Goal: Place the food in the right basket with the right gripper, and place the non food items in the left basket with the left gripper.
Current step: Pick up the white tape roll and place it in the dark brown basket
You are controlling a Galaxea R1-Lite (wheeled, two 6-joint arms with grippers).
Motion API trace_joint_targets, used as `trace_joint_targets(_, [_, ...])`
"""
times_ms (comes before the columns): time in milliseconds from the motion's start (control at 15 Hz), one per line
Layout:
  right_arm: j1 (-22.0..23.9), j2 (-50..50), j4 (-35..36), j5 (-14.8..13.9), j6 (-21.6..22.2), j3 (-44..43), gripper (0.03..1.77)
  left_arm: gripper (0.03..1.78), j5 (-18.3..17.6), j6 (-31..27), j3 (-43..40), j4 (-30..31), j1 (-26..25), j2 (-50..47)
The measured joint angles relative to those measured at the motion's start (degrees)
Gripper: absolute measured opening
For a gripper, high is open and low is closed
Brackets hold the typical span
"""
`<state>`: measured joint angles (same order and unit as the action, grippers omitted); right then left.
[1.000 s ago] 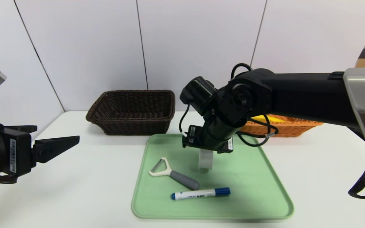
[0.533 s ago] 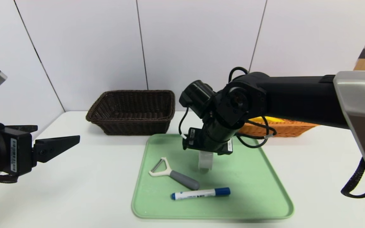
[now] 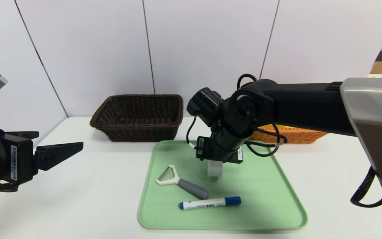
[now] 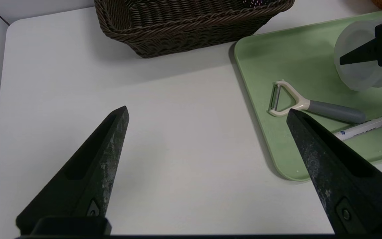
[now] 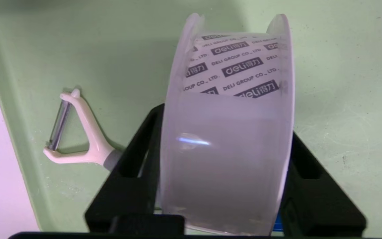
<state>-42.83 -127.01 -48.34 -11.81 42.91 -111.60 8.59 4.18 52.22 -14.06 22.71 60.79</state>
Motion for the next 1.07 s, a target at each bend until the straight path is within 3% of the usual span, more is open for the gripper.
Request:
trace_joint_targets(133, [-0.1,-0.3,0.0,-0.1,0.0,0.0,0.59,1.69,0.0,0.0,0.0,0.0,-0.1,-0.1])
trace_joint_targets(533, [-0.2,0.3,0.0,-3.5,-2.3,1.2,0.60,1.69,0.1,0.2,0.0,-0.2,-0.3,-0.2])
trace_joint_targets(1067, [0.0,8.1,2.4,-2.9,-2.5,0.0,0.60,1.69,0.2,0.7,-0.2,-0.4,-0.4,-0.2])
